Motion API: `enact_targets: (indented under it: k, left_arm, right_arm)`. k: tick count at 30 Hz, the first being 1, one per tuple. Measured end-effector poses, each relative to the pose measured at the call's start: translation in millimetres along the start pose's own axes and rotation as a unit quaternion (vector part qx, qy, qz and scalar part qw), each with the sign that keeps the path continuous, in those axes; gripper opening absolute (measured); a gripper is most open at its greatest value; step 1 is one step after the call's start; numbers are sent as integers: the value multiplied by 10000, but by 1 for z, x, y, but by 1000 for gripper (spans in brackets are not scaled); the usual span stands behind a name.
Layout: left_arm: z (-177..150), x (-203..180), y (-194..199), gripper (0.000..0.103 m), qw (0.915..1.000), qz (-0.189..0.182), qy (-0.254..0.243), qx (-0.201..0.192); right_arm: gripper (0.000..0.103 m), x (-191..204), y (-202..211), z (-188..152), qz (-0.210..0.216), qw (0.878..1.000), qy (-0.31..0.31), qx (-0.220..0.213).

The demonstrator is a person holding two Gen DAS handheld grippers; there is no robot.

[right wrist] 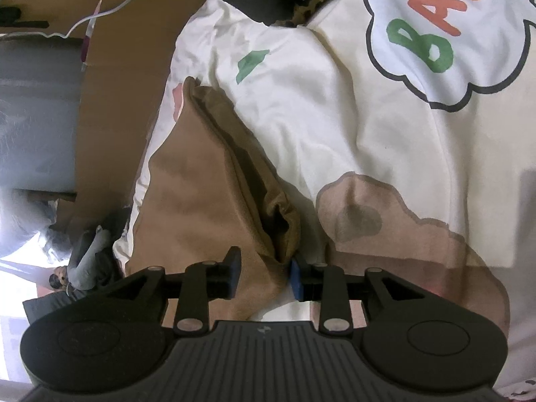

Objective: Fold clothes

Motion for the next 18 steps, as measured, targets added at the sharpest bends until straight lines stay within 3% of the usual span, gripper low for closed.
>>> enact_targets:
  k: [7, 11, 12, 14, 15, 16, 17, 18]
  left_arm:
    - [10, 7, -19, 32, 9997, -196, 96, -92]
    - [12, 11, -24, 40, 9981, -570, 217, -80]
    - [13, 12, -23, 38, 9973, -678, 260, -62]
    - [13, 17, -21, 17, 9957, -846, 384, -34]
    - [12, 20, -20, 13, 9953, -862, 448, -15]
    - [11, 22, -19, 7, 9950, -876, 480, -29]
    - [11, 22, -16, 5, 9948, -897, 480, -73]
    - [10, 20, -14, 5, 9947, -922, 445, -106]
  right_arm:
    - [35, -3, -11, -3, -90, 9999, -102, 86]
    - [35, -1, -17, -6, -140, 9998, -93, 125]
    - [35, -1, -19, -6, -151, 9997, -121, 136]
    - [34, -2, -20, -5, -170, 9997, -137, 102]
    - [34, -1, -19, -3, -191, 9998, -102, 54]
    - [28, -1, -18, -2, -223, 9997, -50, 4]
    - [12, 0, -17, -1, -262, 9996, 9, -39]
    - [8, 0, -17, 0, -257, 9996, 47, -60]
Point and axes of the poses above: each gripper's, at about its wrist camera, not at the fingertips, and y roughly against the way its jaws point, x to its left, z to its top, the point moved 4 cm from there along -y, roughly the way its jaws point, and after that the axes turned 12 degrees about -z, right-handed, at the moved point
